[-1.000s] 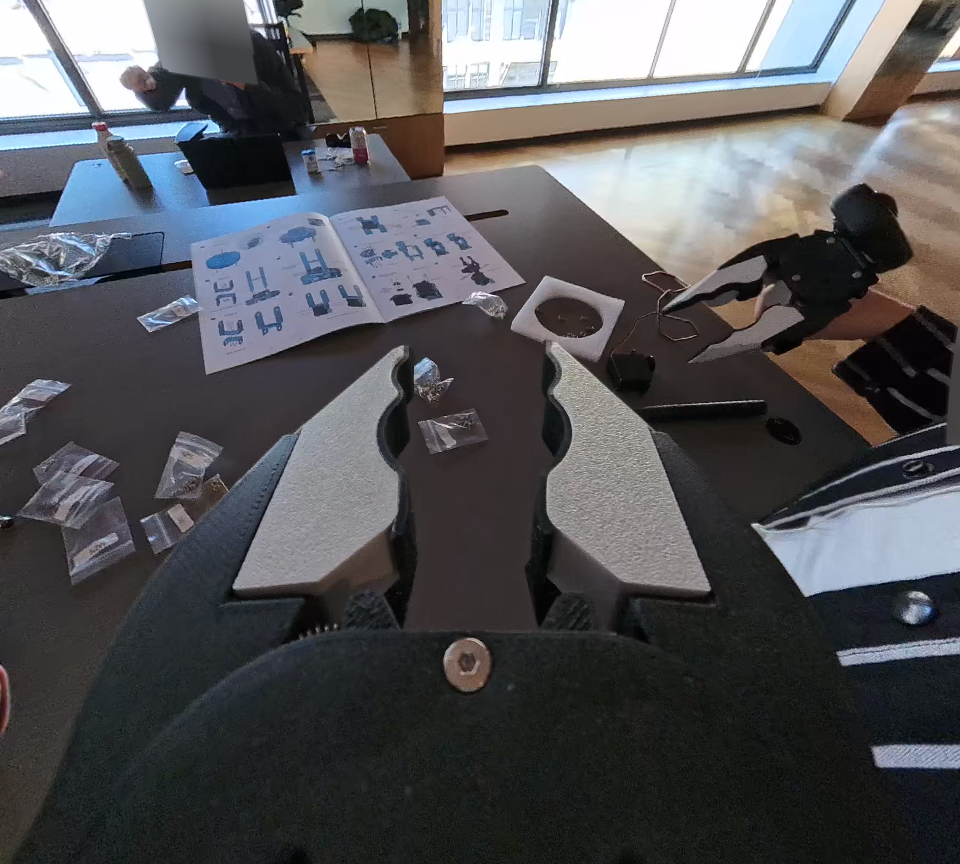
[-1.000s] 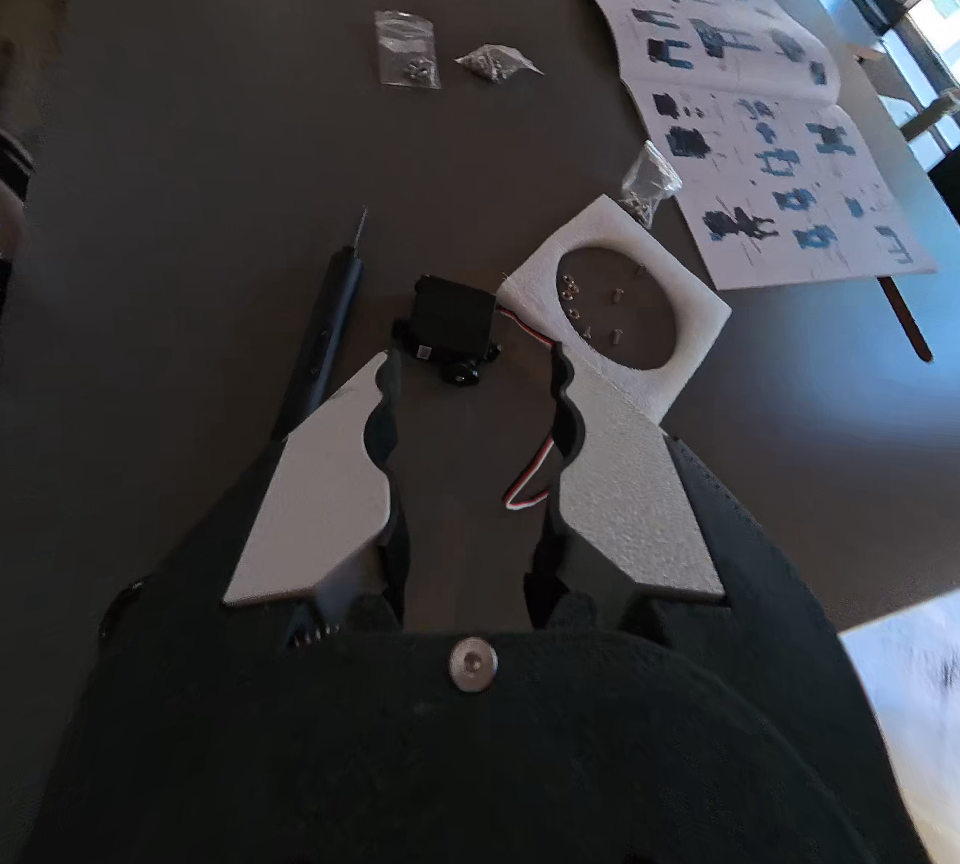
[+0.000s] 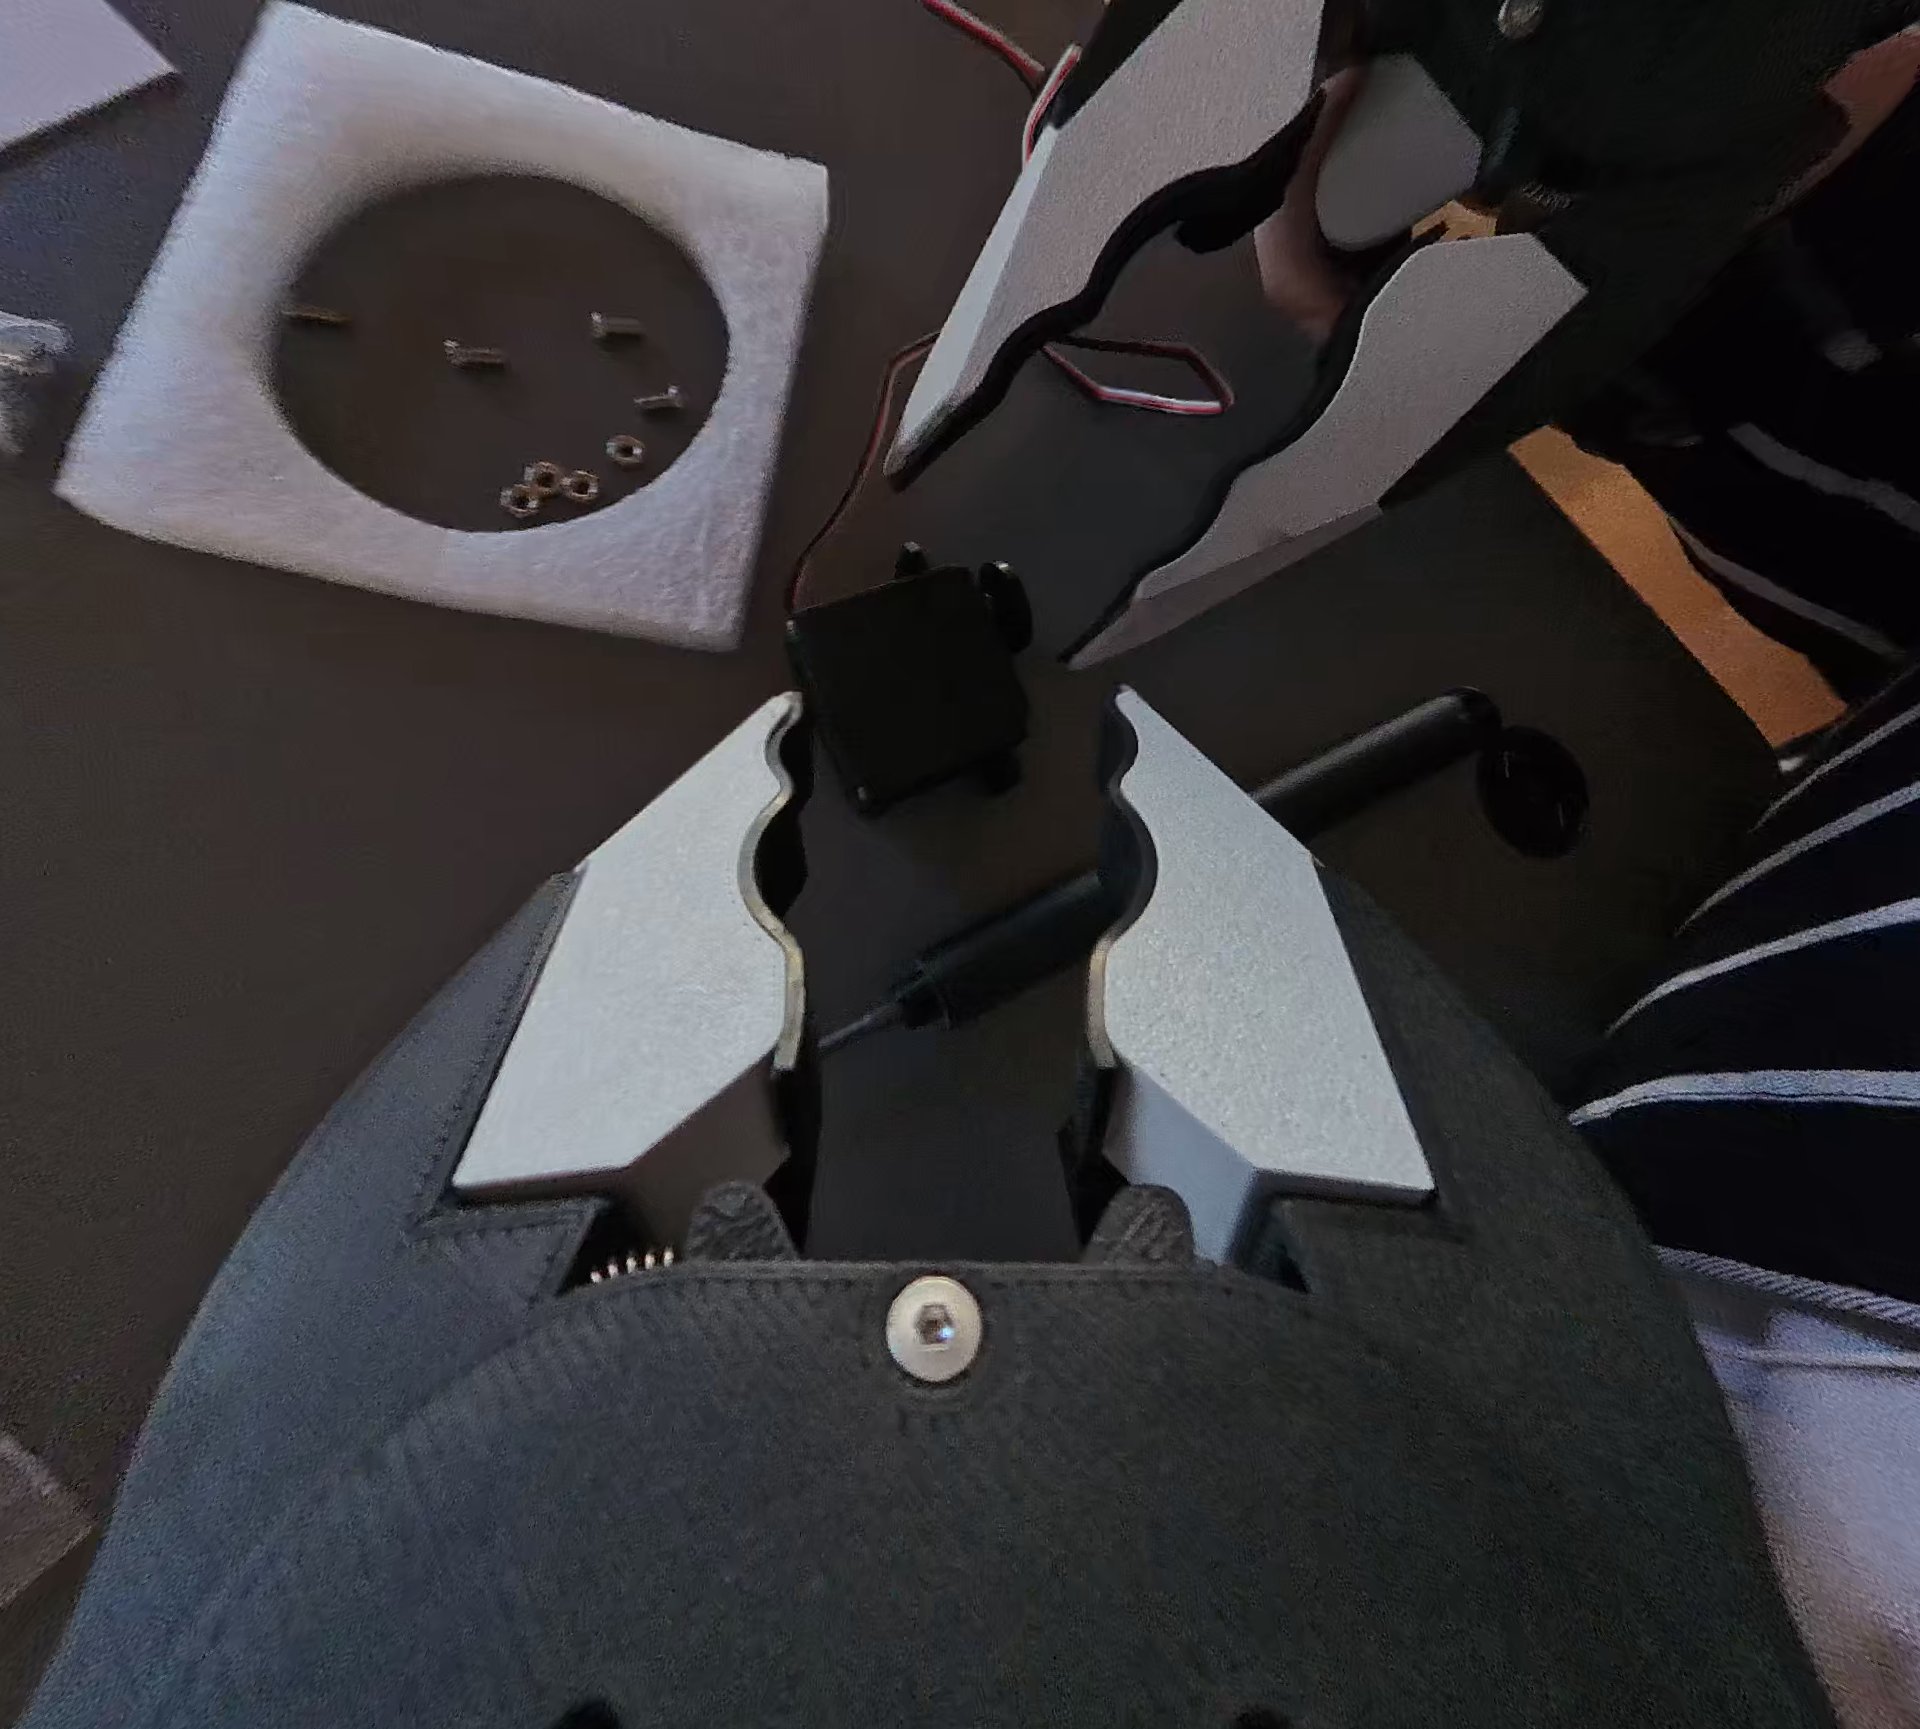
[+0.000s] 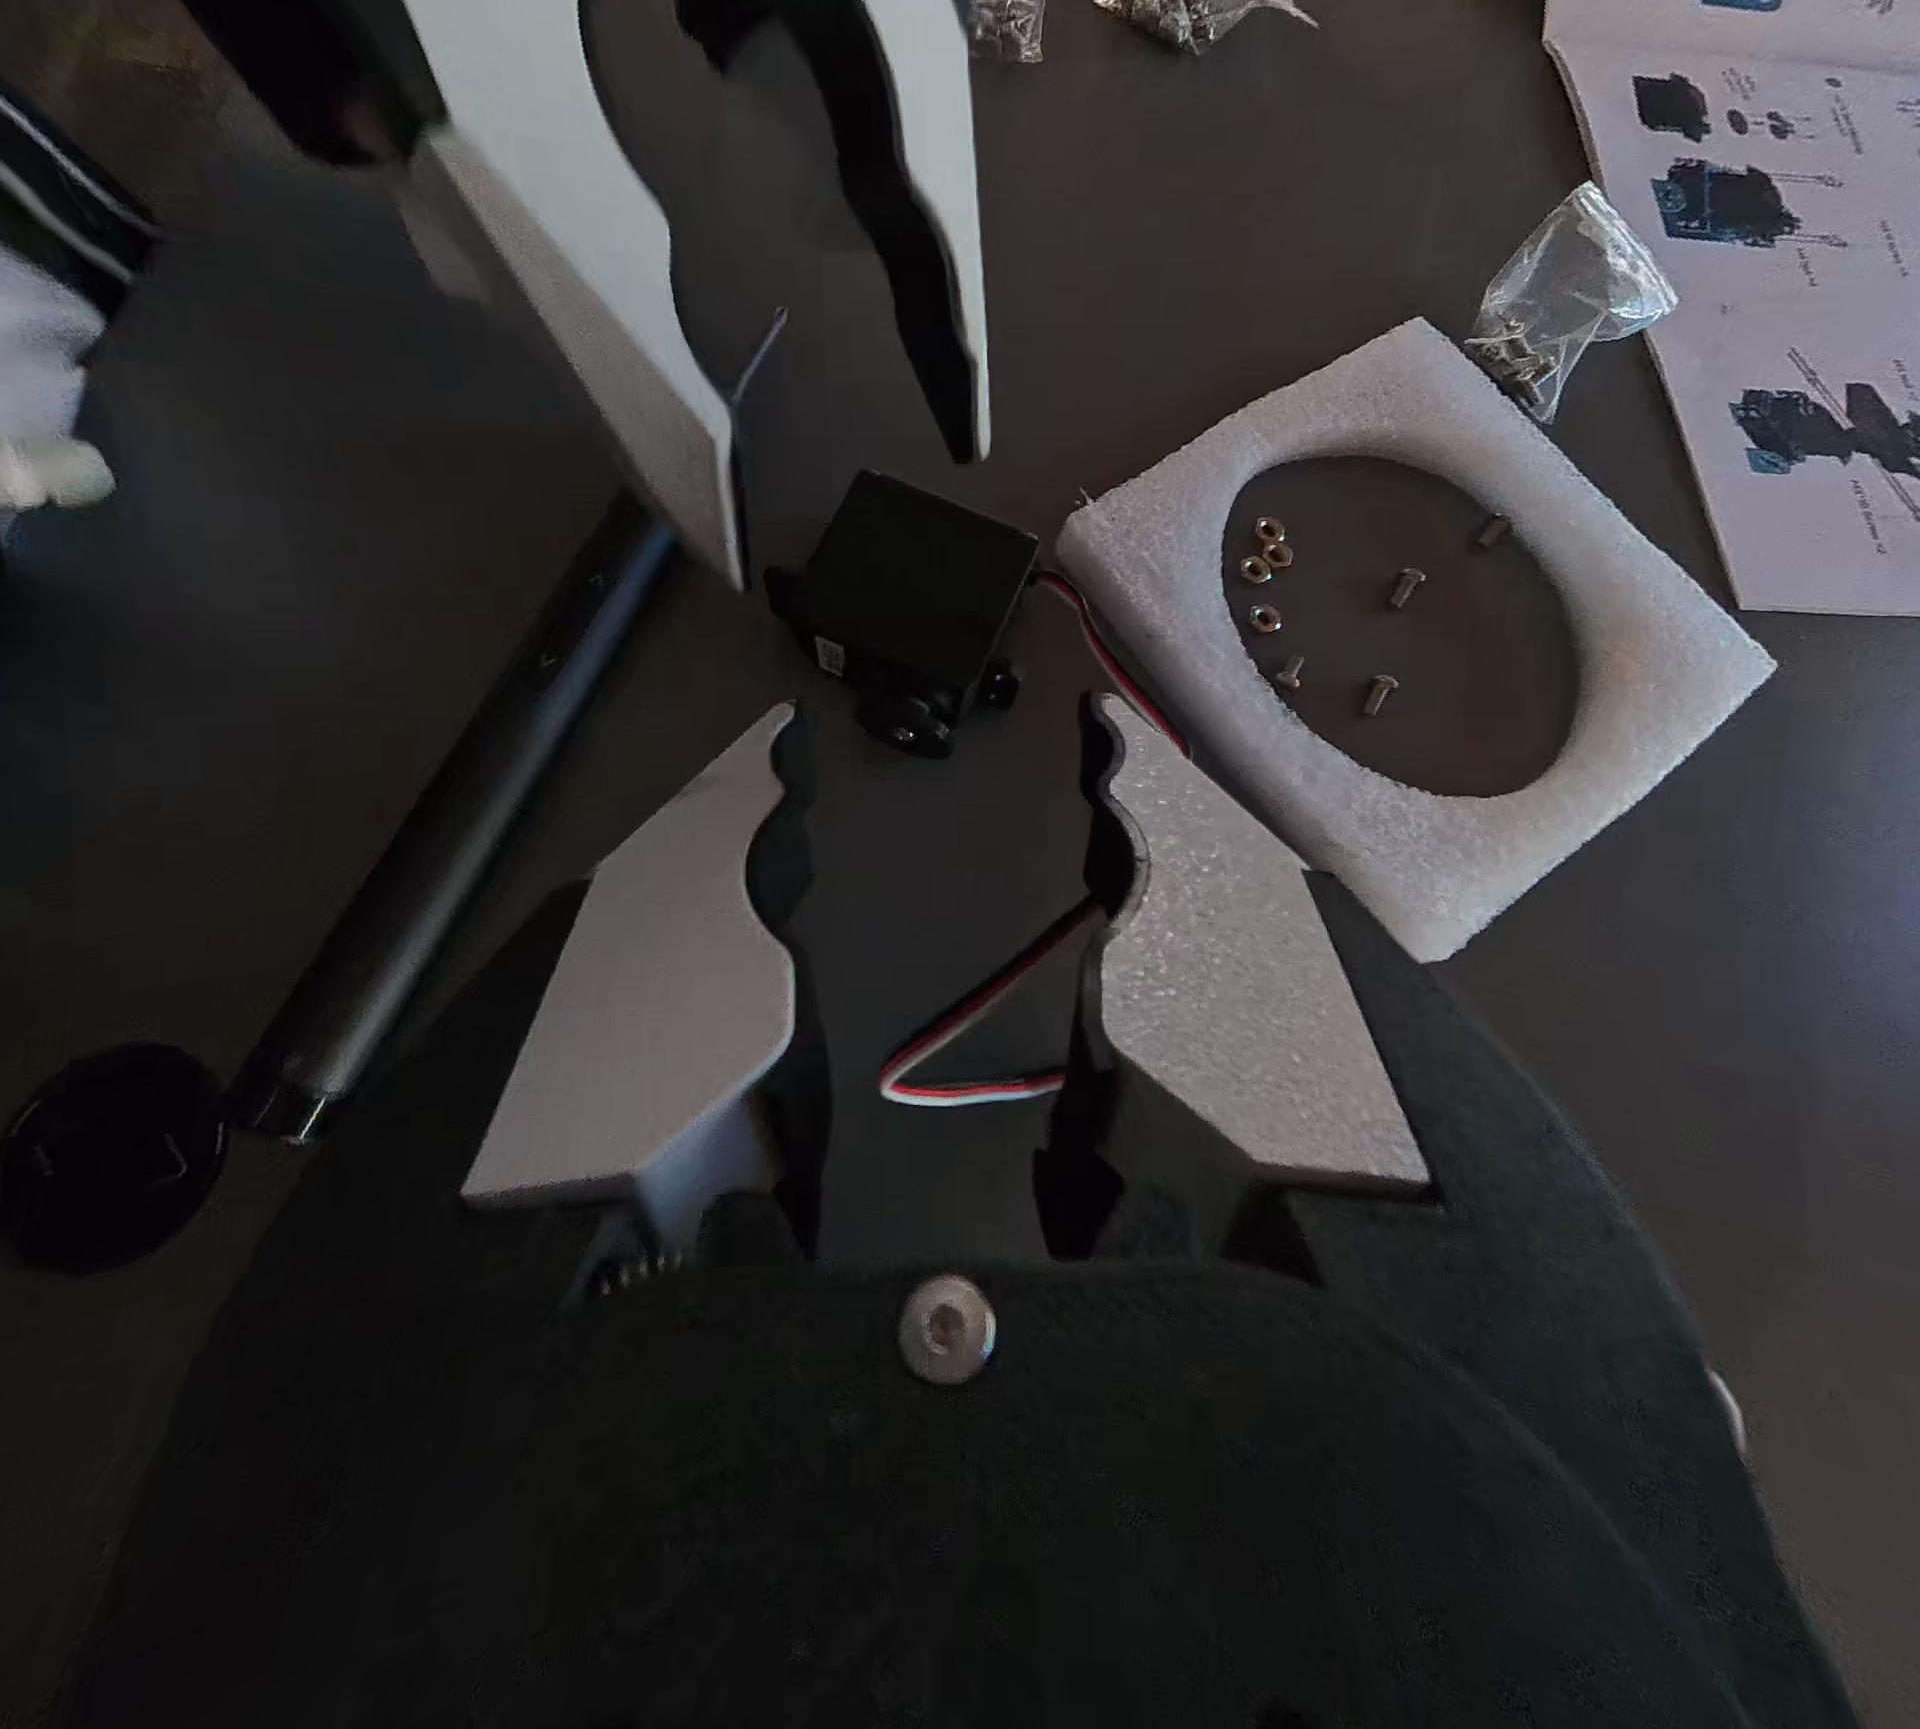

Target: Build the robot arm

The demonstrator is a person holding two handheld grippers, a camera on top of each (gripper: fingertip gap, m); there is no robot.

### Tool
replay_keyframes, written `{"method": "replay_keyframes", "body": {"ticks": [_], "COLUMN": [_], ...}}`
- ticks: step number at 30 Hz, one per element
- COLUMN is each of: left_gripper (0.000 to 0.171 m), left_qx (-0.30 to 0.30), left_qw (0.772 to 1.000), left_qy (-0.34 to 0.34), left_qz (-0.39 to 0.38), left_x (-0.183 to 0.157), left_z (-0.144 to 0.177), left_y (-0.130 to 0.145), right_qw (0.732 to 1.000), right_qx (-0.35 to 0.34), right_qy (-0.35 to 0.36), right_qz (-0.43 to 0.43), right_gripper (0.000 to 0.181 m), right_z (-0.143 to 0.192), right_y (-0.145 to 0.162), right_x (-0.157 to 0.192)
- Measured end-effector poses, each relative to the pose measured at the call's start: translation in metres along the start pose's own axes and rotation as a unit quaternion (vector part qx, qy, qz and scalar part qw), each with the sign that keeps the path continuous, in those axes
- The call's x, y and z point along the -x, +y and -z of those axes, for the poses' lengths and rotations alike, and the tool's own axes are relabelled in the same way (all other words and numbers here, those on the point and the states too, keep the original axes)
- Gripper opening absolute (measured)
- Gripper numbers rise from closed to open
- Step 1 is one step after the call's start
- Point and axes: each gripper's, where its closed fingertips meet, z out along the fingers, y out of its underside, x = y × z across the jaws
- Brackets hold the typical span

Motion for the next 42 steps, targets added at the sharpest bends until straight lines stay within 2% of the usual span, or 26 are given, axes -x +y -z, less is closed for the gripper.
{"method": "replay_keyframes", "body": {"ticks": [6,14,27,33,42], "left_gripper": [0.052,0.047,0.05,0.047,0.047], "left_qx": [0.027,0.03,0.032,0.027,0.029], "left_qw": [1.0,0.999,0.999,0.998,0.998], "left_qy": [-0.004,-0.023,-0.018,-0.047,-0.048], "left_qz": [0.007,-0.008,-0.004,-0.022,-0.014], "left_x": [0.002,0.005,0.005,0.007,0.008], "left_z": [-0.02,-0.021,-0.015,-0.016,-0.016], "left_y": [0.01,0.01,0.016,0.016,0.017], "right_qw": [1.0,1.0,1.0,1.0,1.0], "right_qx": [0.01,0.005,0.004,0.005,0.006], "right_qy": [0.007,0.004,-0.012,-0.02,-0.024], "right_qz": [-0.013,0.005,0.005,-0.005,-0.01], "right_gripper": [0.04,0.024,0.024,0.024,0.024], "right_z": [-0.009,-0.012,-0.017,-0.017,-0.018], "right_y": [0.012,0.009,0.006,0.006,0.007], "right_x": [0.0,0.006,0.01,0.009,0.009]}}
